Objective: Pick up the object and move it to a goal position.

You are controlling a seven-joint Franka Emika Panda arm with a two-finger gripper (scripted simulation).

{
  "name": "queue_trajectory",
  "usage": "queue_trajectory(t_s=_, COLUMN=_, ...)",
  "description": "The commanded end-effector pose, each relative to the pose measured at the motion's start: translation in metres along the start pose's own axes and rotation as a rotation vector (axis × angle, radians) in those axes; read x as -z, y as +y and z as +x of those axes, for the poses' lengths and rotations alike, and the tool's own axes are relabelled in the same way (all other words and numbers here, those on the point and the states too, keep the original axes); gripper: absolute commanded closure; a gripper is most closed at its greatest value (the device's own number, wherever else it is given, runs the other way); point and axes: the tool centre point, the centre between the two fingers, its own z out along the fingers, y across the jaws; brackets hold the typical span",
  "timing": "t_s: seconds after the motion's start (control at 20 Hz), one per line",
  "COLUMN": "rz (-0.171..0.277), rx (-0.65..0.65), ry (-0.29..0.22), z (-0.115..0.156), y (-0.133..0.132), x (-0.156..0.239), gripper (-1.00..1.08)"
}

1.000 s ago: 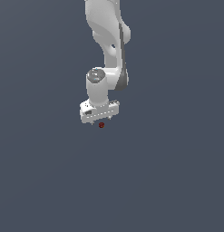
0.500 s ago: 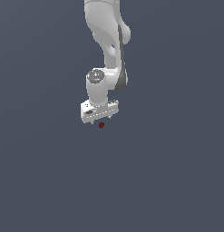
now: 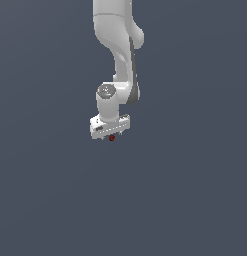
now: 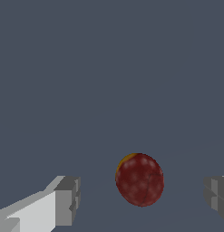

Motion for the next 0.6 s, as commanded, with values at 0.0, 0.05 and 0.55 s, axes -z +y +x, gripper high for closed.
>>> queue_trajectory(t_s=0.0, rz=0.0, rx=0.001, ry=0.0, z=-0.0002, y=-0.0002, x=-0.0104, gripper=-0.92)
queue_trajectory(t_s=0.05, rz=0.0, rx=0.001, ry=0.0, z=-0.0002, y=-0.0001, x=-0.0134, gripper=-0.92)
queue_trajectory(t_s=0.55, rz=0.0, rx=0.002, ry=0.0, z=0.0002, y=0.0, x=-0.0198, gripper=1.08)
